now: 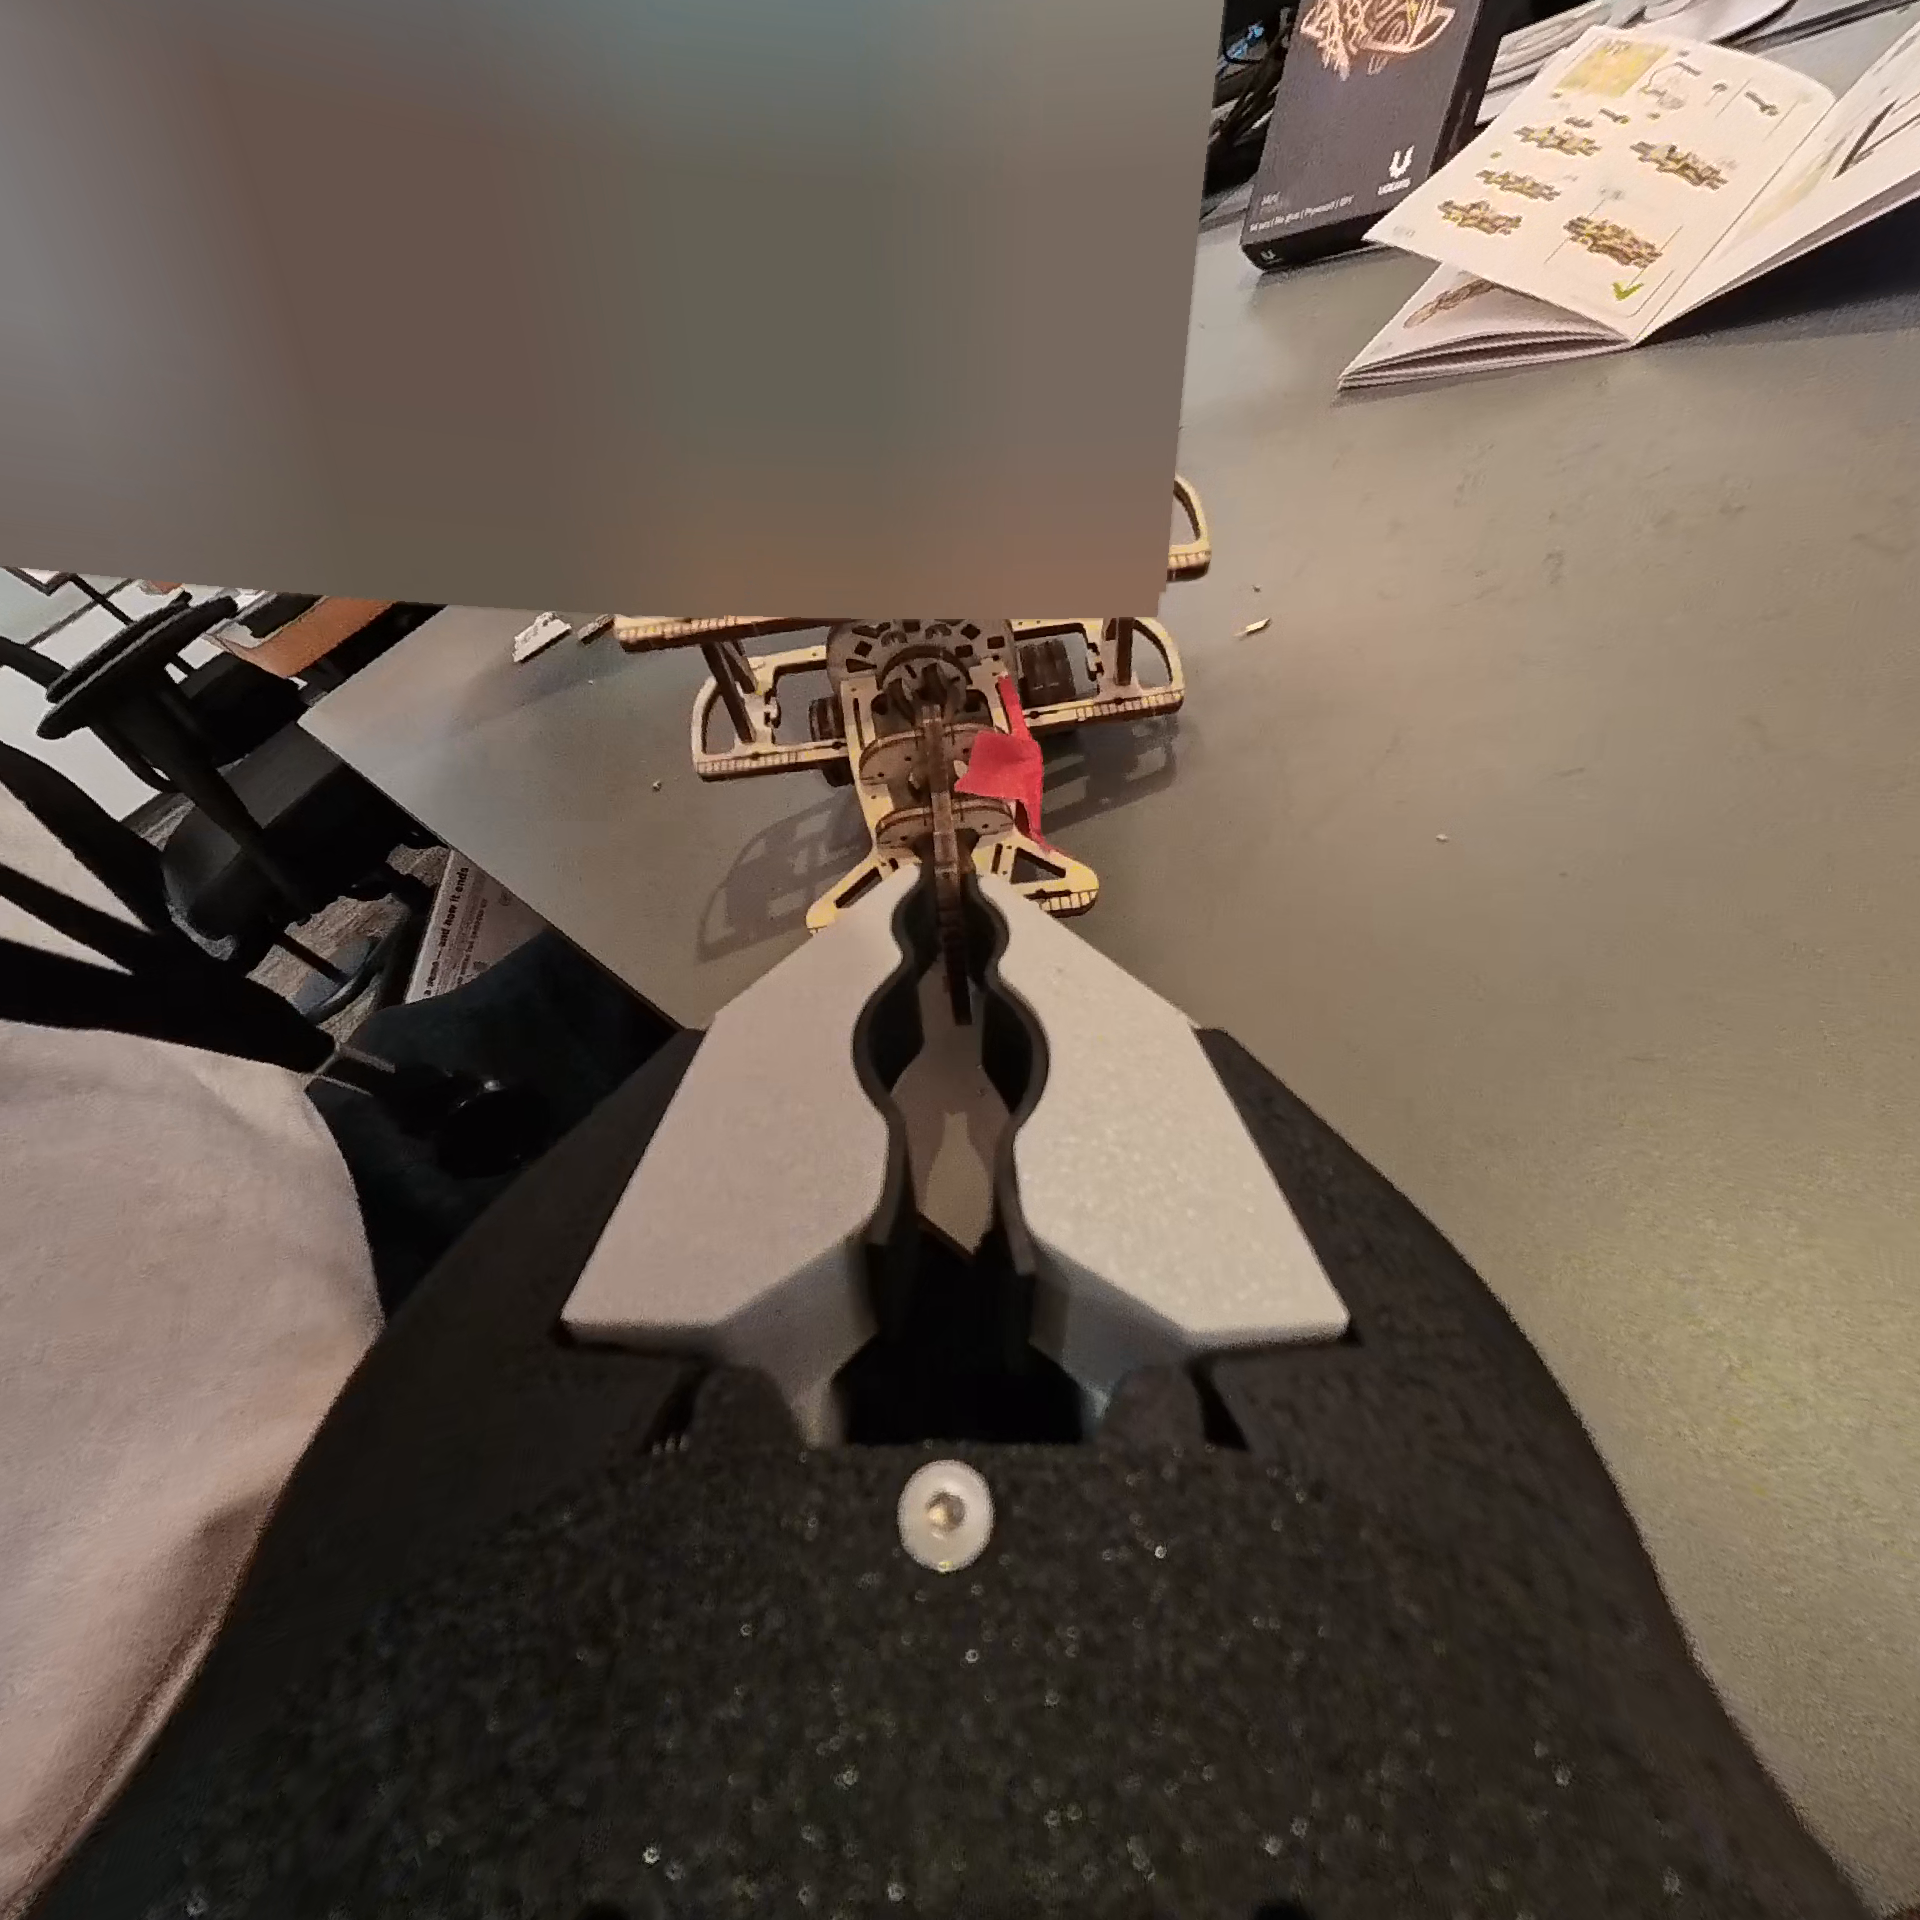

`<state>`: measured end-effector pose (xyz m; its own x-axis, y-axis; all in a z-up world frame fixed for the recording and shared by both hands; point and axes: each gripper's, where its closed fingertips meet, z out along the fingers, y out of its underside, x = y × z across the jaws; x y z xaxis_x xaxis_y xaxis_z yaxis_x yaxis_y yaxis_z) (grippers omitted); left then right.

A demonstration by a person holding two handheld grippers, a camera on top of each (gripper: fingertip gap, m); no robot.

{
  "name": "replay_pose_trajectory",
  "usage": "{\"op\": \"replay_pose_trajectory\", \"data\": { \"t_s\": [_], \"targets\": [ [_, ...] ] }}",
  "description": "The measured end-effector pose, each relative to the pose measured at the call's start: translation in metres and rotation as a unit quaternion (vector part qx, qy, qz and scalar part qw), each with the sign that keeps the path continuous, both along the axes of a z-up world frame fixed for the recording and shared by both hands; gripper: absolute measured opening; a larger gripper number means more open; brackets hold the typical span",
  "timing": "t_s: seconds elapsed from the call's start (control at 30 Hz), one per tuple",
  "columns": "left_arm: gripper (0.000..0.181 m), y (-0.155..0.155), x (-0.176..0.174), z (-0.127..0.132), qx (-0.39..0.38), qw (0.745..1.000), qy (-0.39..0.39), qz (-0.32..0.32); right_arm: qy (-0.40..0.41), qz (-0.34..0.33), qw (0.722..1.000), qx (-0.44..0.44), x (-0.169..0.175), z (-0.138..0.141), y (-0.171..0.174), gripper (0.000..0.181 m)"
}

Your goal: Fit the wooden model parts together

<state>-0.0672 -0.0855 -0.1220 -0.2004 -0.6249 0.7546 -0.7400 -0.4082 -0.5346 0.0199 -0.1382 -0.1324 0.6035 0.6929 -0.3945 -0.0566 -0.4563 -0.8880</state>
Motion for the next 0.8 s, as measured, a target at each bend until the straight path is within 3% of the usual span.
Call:
{"op": "replay_pose_trajectory", "data": {
  "t_s": [0.13,0.33,0.5,0.8],
  "targets": [
    [0.034,0.001,0.002,0.002,-0.065,0.996,0.046,0.035,0.0,-0.001,1.0,0.0,0.0,0.0,0.001,0.002],
    [0.034,-0.002,0.0,0.001,-0.082,0.989,0.115,0.031,-0.001,-0.002,1.0,0.004,0.0,0.0,0.002,0.002],
    [0.035,-0.003,-0.002,0.002,-0.077,0.985,0.154,-0.002,-0.002,-0.001,1.0,0.003,0.0,0.0,0.002,0.002],
    [0.034,-0.014,-0.016,-0.003,0.0,0.978,0.175,-0.112,0.003,-0.004,1.0,0.003,0.0,0.001,0.004,0.003]
  ]
}}
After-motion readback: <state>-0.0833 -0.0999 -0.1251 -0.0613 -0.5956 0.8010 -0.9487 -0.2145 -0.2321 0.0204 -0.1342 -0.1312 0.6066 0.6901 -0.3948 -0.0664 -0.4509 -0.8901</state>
